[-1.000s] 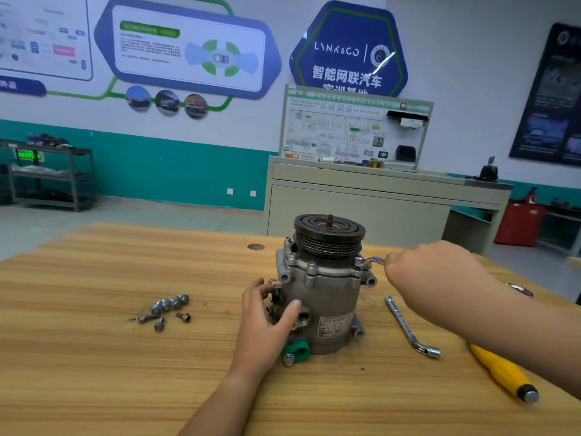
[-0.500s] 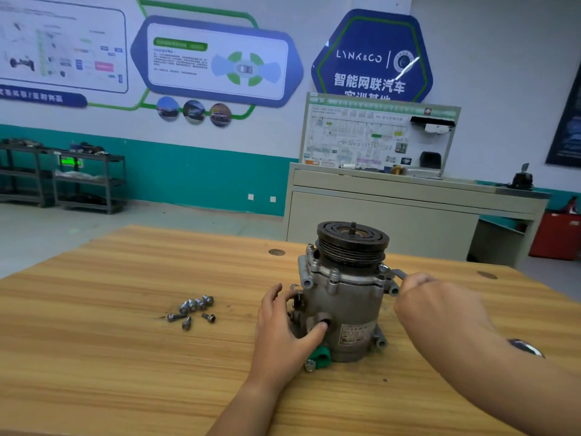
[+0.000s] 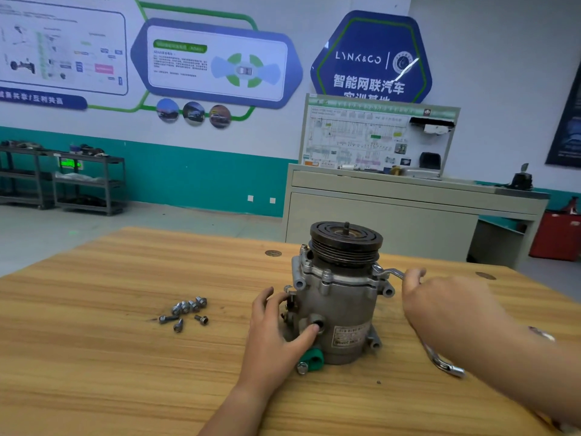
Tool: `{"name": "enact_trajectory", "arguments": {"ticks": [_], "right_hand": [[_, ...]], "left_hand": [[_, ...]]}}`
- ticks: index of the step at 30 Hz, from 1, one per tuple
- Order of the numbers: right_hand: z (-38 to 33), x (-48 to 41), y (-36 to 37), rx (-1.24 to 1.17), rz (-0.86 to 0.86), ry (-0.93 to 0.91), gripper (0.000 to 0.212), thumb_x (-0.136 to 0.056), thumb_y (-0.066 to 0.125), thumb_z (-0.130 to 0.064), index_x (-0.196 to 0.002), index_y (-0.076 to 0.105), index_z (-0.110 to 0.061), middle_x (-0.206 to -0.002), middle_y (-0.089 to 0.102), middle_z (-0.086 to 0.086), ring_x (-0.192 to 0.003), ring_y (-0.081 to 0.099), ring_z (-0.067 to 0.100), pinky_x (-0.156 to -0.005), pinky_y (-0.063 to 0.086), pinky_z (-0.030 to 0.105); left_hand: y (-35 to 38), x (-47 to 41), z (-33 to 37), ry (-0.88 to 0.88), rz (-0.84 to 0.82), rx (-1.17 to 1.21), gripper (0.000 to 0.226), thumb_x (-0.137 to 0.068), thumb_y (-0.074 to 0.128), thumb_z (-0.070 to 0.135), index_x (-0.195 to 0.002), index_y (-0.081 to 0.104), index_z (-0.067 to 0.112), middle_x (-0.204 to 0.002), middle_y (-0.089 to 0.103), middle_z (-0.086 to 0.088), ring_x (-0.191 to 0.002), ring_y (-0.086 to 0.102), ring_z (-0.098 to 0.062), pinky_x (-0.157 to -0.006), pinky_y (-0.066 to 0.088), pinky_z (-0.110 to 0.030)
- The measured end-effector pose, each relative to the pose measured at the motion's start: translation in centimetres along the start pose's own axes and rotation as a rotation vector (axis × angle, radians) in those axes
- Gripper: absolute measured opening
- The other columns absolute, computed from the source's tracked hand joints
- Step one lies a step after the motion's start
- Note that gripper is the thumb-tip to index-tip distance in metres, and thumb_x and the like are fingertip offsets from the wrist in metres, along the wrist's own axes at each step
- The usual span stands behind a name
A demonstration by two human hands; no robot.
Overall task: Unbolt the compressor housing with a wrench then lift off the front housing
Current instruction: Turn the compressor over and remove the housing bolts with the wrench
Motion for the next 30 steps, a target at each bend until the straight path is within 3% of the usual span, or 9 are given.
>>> {"name": "enact_trajectory", "arguments": {"ticks": [2,6,10,16,20,22,25,28,30], "right_hand": [[1.5,-0.5,0.2,0.045,0.013,-0.025,0.047,-0.092,0.033,-0.002,-0.137,0.022,0.002,-0.063,0.038,-0.001,-0.061,0.046,0.018,-0.042,0.022,0.024],[3.3,-2.2,0.5,0.116,0.058,-0.019,0.028,-0.093,0.042,-0.006,-0.12,0.039,-0.011,-0.062,0.033,-0.004,-0.05,0.035,0.012,-0.042,0.02,0.024],[4.0,-5.6,1.3,0.024,0.157,0.077,0.026,-0.092,0.045,-0.006,-0.117,0.043,-0.014,-0.095,0.061,-0.003,-0.086,0.062,0.017,-0.054,0.032,0.023],[3.2,-8.2,3.1,-0.161,0.347,0.147,0.027,-0.09,0.042,-0.004,-0.114,0.046,-0.016,-0.111,0.062,0.0,-0.104,0.056,0.02,-0.088,0.036,0.027],[3.9,-7.4,3.4,-0.308,0.422,0.224,0.035,-0.093,0.041,-0.007,-0.126,0.046,-0.018,-0.108,0.065,0.001,-0.097,0.059,0.021,-0.078,0.04,0.027],[4.7,-5.5,2.9,-0.489,0.543,0.274,0.035,-0.094,0.047,-0.007,-0.128,0.048,-0.011,-0.086,0.066,0.006,-0.074,0.061,0.025,-0.06,0.041,0.032],[5.4,-1.6,2.0,-0.755,0.715,0.286,0.027,-0.092,0.05,-0.01,-0.118,0.052,-0.001,-0.052,0.04,-0.008,-0.039,0.038,0.013,-0.04,0.022,0.021],[4.9,1.5,1.6,-0.785,0.66,0.278,0.034,-0.091,0.044,-0.019,-0.12,0.052,-0.004,-0.048,0.036,-0.009,-0.036,0.041,0.018,-0.037,0.024,0.022],[4.0,2.1,2.3,-0.77,0.522,0.259,0.04,-0.092,0.037,-0.028,-0.129,0.045,-0.015,-0.056,0.047,-0.003,-0.051,0.054,0.028,-0.045,0.036,0.032]], "left_hand": [[0.0,0.0,-0.2,-0.01,0.0,0.003,0.057,-0.071,0.075,0.04,-0.116,0.04,0.04,-0.132,0.021,0.022,-0.118,0.022,0.009,-0.082,0.017,0.006],[0.0,0.0,-0.3,-0.011,-0.01,0.0,0.059,-0.071,0.075,0.04,-0.121,0.045,0.033,-0.132,0.021,0.021,-0.118,0.021,0.01,-0.091,0.02,-0.003],[0.1,0.0,-0.3,0.002,-0.007,0.02,0.057,-0.072,0.076,0.035,-0.119,0.046,0.03,-0.132,0.024,0.016,-0.112,0.023,0.013,-0.079,0.014,0.011],[0.2,0.1,-0.5,-0.032,-0.028,0.004,0.062,-0.073,0.075,0.037,-0.127,0.046,0.026,-0.138,0.023,0.015,-0.116,0.023,0.01,-0.089,0.02,0.0],[0.0,0.1,-0.3,-0.044,-0.024,-0.006,0.06,-0.073,0.076,0.035,-0.124,0.046,0.028,-0.141,0.024,0.012,-0.118,0.026,0.007,-0.092,0.021,-0.004],[-0.1,0.1,0.0,-0.033,-0.014,0.001,0.055,-0.073,0.077,0.033,-0.118,0.045,0.031,-0.14,0.025,0.01,-0.116,0.027,0.007,-0.084,0.016,0.008],[-0.1,0.1,0.1,-0.022,-0.009,-0.002,0.053,-0.072,0.077,0.032,-0.115,0.044,0.033,-0.14,0.026,0.008,-0.111,0.025,0.011,-0.079,0.014,0.012],[0.0,0.1,-0.1,-0.029,-0.016,-0.016,0.056,-0.071,0.075,0.039,-0.119,0.045,0.032,-0.14,0.024,0.012,-0.112,0.026,0.009,-0.095,0.021,-0.009],[0.0,0.1,-0.2,-0.037,-0.019,-0.024,0.058,-0.071,0.074,0.042,-0.119,0.044,0.034,-0.137,0.023,0.016,-0.113,0.028,0.006,-0.099,0.024,-0.021]]}}
Point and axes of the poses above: each hand's wrist, its own x-axis away from the middle knuckle, its own y-axis out of the palm, z = x × y, the point moved 8 cm from there along -x, towards the middle knuckle
